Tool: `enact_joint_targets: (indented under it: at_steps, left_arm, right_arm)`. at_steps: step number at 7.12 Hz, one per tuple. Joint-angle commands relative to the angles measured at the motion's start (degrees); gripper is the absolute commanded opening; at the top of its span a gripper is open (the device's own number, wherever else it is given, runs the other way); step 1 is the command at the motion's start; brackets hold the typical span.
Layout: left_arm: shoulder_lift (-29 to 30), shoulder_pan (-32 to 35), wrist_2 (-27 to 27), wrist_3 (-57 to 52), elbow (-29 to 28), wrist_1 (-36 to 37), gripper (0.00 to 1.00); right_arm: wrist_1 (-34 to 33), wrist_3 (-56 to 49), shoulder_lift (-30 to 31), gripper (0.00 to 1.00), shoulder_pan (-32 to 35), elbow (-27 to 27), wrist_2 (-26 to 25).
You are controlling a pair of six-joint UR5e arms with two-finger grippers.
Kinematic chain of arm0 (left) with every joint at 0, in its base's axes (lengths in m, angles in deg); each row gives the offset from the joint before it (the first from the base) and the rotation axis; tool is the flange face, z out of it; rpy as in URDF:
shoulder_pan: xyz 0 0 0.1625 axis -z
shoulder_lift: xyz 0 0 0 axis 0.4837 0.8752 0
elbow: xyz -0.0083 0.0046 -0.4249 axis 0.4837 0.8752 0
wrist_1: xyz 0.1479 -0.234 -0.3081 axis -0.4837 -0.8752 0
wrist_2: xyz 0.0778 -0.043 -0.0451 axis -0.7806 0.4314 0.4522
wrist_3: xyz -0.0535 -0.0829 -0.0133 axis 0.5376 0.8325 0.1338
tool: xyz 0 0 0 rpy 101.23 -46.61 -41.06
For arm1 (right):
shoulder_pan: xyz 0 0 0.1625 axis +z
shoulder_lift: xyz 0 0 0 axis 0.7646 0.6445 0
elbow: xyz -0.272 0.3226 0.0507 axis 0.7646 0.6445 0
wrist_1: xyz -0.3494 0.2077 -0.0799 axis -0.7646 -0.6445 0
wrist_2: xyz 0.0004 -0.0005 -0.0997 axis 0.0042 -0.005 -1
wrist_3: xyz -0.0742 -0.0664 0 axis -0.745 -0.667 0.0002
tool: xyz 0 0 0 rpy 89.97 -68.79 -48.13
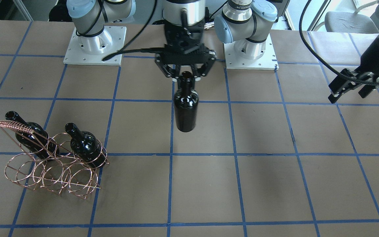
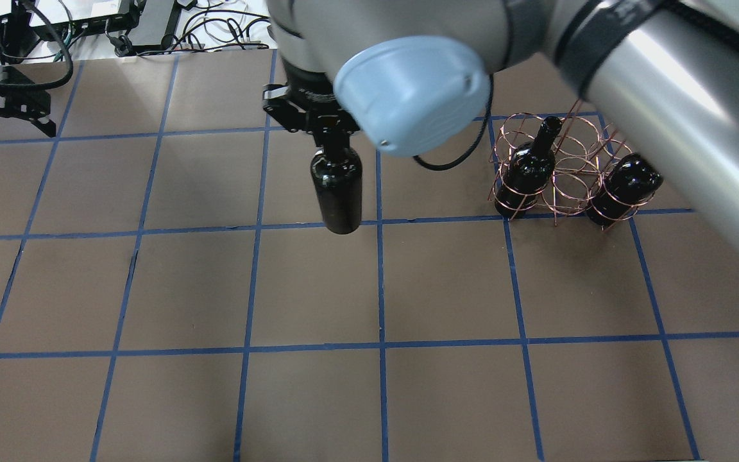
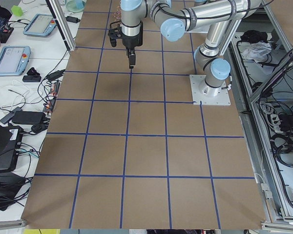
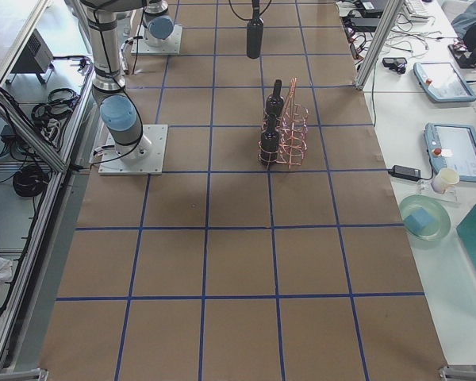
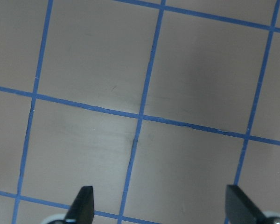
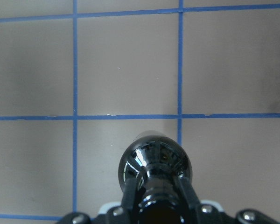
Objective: Place wine into wine basket
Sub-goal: 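Carry the bottle with the right gripper over the copper wine rack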
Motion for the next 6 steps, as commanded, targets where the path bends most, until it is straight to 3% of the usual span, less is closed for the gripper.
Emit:
enact_joint_targets:
  at_steps: [1,3,6]
  left_arm:
    - [-0.94,8.69,0.04,6.26,-0.12,1.01,1.00]
    - [-1.03,13.63,-0.57,6.88,0.05,2.34,1.00]
    - [-1.13,16.10,0.22,7.32,0.14,2.07,1.00]
  right_arm:
    - [10.13,-12.16,8.73,0.00,-8.06,-1.97,-0.94]
    - [13.06,-24.20,11.65,0.00,-18.50,-2.07,-3.75]
    - [13.16,-42.82,12.02,0.00,-31.96,-3.81,-2.70]
